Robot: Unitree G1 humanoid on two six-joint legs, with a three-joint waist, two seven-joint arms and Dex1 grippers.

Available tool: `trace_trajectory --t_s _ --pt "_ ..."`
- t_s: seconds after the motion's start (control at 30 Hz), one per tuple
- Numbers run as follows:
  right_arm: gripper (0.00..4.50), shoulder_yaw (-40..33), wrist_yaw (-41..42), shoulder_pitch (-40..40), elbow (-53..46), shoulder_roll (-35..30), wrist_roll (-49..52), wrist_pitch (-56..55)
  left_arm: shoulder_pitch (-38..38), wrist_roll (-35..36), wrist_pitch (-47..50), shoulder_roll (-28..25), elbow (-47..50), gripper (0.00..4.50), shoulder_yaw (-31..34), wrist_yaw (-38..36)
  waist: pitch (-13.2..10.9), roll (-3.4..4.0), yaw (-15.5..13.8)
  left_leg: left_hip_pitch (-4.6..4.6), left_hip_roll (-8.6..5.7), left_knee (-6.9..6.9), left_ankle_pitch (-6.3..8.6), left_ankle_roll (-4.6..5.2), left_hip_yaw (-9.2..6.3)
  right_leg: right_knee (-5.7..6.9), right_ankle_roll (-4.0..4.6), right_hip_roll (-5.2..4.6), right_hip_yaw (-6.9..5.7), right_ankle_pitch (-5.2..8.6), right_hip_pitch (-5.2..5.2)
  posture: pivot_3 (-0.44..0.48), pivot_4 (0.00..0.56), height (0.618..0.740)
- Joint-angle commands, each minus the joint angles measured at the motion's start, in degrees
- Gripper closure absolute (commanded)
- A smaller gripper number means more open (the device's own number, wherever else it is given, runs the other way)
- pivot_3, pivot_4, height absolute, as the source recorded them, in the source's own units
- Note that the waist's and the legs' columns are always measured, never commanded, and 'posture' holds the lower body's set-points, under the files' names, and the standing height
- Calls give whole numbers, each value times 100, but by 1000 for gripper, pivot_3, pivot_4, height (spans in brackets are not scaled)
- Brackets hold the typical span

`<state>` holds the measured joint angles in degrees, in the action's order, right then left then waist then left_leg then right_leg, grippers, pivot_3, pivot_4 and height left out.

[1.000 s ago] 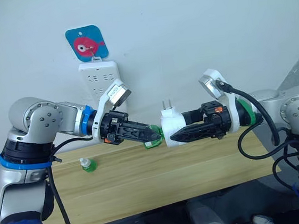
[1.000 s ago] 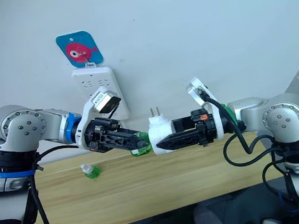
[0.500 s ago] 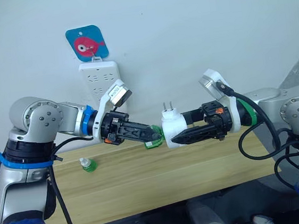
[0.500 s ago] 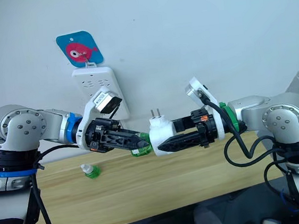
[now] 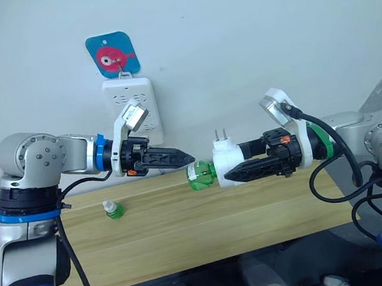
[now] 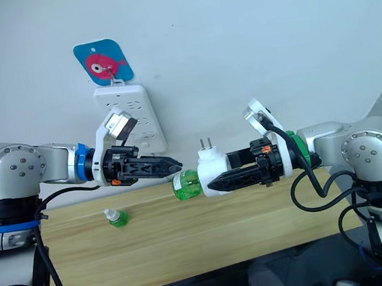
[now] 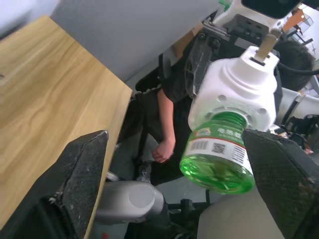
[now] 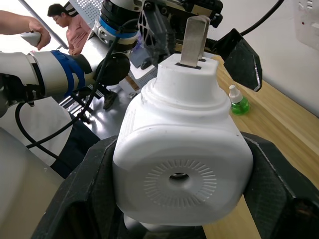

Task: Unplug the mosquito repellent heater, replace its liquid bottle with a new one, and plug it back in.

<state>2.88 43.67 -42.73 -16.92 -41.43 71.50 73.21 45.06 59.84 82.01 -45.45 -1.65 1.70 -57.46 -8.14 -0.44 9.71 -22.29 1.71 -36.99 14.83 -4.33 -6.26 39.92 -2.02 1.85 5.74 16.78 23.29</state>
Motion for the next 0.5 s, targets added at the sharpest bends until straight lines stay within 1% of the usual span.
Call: trace_trajectory --t_s 0.03,0.07,0.13,0.17,0.23,0.3,0.37,0.43,0.5 --pt "1471 -287 -29 -23 -6 25 103 8 -293 -738 -1407 -163 457 0 126 -178 0 0 9 0 0 0 0 0 1 0 0 0 1 0 0 -166 111 736" --pt "1471 -300 -45 -12 13 21 99 19 -429 -969 -1800 -188 570 0 99 -214 0 0 7 2 0 0 0 0 2 0 0 0 3 0 0 -166 111 736" --pt "1471 -335 -95 8 74 37 87 44 -793 -1596 -2955 -243 827 0 24 -438 0 1 4 4 0 2 0 -1 4 -1 1 -1 5 0 0 -167 112 736" --pt "1471 -358 -121 17 110 48 89 61 -1047 -2077 -3878 -266 944 0 -44 -637 0 1 2 4 0 2 0 -1 5 -1 1 -1 6 -1 0 -165 111 736" --pt "1471 -410 -207 16 213 96 103 108 -1516 -2732 -5385 -227 1101 0 -52 -1001 0 1 -4 4 1 4 -1 -1 8 -2 2 -2 8 -1 0 -165 111 736" --pt "1471 -442 -262 6 302 138 103 143 -2003 -3056 -6424 -123 1221 0 25 -1256 0 1 -13 3 1 2 0 -1 9 -3 3 -2 9 -2 0 -159 111 736" --pt "1471 -471 -313 -9 374 187 119 180 -2405 -3378 -7516 87 1197 0 93 -1336 -1 2 -30 2 0 3 0 -1 14 -6 3 -4 14 -2 -1 -159 111 736" --pt "1471 -492 -355 -29 418 232 133 210 -2660 -3563 -8381 249 1100 0 114 -1504 -1 2 -35 0 -1 1 0 0 15 -7 3 -5 14 -2 -1 -158 112 736" --pt "1471 -519 -399 -39 445 276 155 247 -2769 -3630 -8932 427 994 0 137 -1544 -1 1 -37 -2 0 -1 0 0 15 -6 2 -5 14 -1 -1 -158 112 736"
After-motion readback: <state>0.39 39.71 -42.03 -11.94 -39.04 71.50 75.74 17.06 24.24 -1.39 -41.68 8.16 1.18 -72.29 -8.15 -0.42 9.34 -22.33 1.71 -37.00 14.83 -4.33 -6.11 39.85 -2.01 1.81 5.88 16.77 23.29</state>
